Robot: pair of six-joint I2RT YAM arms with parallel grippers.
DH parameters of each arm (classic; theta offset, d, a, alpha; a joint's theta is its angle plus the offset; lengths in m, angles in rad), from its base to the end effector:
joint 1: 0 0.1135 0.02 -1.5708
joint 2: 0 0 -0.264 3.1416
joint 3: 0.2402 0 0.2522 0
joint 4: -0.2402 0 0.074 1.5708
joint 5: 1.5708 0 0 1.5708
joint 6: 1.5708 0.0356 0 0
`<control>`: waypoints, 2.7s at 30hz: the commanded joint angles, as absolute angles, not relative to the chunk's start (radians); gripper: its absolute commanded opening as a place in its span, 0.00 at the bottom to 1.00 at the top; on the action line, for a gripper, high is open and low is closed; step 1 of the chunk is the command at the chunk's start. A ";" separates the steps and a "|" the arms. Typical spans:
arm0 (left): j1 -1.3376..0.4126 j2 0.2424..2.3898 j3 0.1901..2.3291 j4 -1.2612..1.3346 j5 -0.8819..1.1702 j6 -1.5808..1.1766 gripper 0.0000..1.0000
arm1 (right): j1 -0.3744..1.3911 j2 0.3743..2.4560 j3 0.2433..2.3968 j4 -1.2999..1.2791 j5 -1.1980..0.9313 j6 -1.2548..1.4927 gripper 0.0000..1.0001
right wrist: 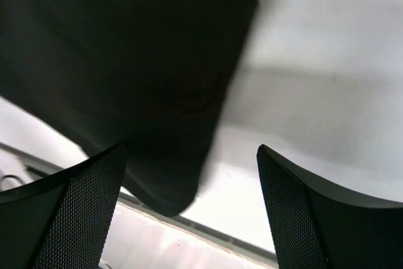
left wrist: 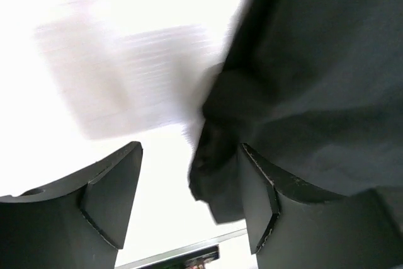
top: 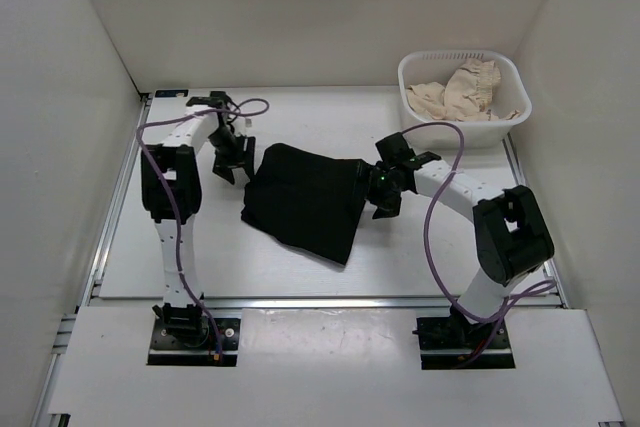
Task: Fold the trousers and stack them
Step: Fold the trousers
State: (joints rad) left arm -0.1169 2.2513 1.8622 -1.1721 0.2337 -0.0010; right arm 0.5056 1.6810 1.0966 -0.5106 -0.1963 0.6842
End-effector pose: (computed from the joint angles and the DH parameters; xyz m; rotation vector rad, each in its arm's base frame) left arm 0.4326 -0.0591 0.1727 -0.1822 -3.1106 0.3660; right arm 0.2909 0.1690 0.1940 0.1827 2.7877 0.6073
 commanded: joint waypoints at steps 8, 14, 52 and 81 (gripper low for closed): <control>-0.034 1.922 1.557 -1.121 0.462 0.000 0.72 | 0.436 1.742 1.085 -0.279 -0.316 0.747 0.89; -0.043 1.913 1.431 -1.036 0.557 0.000 0.72 | 0.376 1.870 1.150 -0.183 -0.314 0.816 0.94; 0.069 2.027 1.832 -1.204 0.614 0.000 0.79 | 0.376 2.016 1.175 -0.212 -0.407 0.802 0.35; -0.048 2.037 1.388 -0.850 0.454 0.000 0.36 | 0.394 2.016 1.173 -0.230 -0.397 0.802 0.35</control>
State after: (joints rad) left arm -0.0360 2.0460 1.4193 -0.8875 0.4782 -0.0174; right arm 0.3820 1.9850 1.1881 -0.1574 -0.4252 0.8299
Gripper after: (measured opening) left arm 0.456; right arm 0.354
